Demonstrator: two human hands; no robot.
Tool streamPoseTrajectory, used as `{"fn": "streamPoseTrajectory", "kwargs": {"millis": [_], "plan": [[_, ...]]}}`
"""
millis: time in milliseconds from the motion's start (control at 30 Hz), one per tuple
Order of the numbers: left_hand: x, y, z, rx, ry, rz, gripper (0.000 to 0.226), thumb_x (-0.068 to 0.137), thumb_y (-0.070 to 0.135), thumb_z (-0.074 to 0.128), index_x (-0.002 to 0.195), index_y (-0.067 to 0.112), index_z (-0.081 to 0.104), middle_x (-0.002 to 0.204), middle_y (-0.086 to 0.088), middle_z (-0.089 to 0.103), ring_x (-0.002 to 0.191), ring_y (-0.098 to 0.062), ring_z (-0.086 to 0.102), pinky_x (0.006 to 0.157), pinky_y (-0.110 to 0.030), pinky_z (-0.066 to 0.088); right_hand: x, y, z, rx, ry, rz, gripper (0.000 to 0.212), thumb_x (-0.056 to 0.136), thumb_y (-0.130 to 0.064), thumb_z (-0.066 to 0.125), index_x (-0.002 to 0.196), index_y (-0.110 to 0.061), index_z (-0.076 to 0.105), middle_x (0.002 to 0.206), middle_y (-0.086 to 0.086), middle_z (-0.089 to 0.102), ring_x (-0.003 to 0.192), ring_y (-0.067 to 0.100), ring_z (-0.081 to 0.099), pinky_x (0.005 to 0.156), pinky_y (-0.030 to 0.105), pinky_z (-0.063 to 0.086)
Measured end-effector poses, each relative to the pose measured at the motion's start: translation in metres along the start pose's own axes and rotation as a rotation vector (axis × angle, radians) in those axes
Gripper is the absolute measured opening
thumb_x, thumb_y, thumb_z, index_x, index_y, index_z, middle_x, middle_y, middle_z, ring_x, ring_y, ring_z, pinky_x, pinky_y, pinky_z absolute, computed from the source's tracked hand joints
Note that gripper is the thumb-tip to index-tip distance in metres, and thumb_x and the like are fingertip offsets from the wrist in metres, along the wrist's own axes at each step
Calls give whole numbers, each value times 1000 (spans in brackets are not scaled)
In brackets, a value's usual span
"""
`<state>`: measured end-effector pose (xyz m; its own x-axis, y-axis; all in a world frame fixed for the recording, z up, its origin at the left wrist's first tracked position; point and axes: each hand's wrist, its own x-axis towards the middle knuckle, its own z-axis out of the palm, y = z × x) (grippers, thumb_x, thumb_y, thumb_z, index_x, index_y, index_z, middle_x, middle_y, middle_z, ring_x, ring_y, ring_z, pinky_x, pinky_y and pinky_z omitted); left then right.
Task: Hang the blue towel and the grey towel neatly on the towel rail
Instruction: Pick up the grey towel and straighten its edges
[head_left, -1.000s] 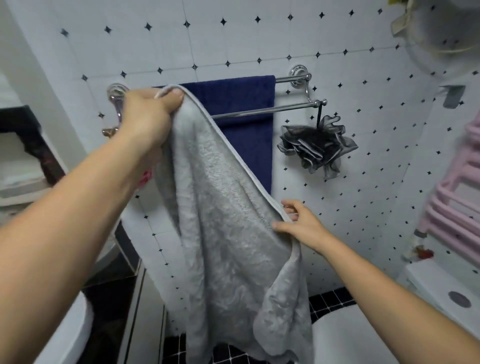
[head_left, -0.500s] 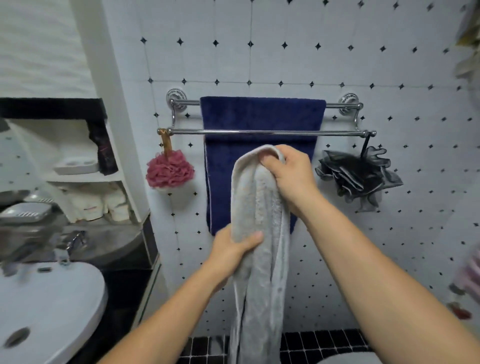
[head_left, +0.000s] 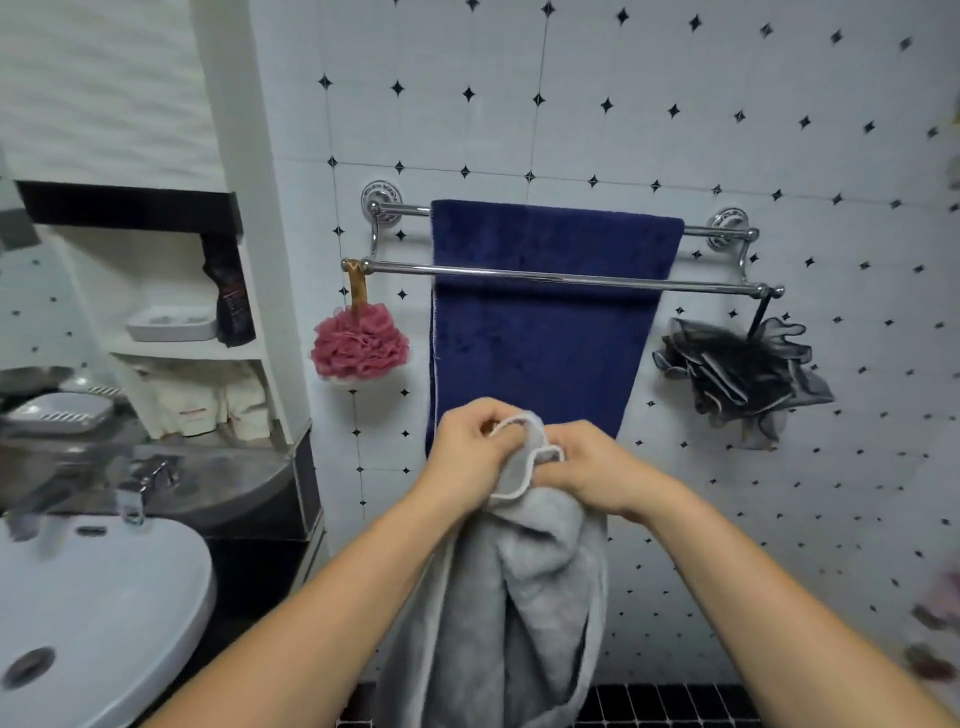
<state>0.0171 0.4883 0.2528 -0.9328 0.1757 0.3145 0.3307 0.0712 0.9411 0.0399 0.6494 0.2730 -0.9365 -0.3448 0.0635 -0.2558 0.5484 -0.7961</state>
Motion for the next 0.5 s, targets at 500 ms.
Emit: {"fn": "streamPoseTrajectory", "kwargs": {"millis": [500], "plan": [[-84, -168, -48, 270, 268, -437, 41, 66, 19, 67, 98, 43, 55, 88, 7, 70, 78, -19, 67, 70, -42, 57, -21, -36, -79, 377, 584, -67, 6, 83, -2, 68, 78, -4, 67, 61, 1, 69, 56, 12, 63, 56, 25, 54]]}}
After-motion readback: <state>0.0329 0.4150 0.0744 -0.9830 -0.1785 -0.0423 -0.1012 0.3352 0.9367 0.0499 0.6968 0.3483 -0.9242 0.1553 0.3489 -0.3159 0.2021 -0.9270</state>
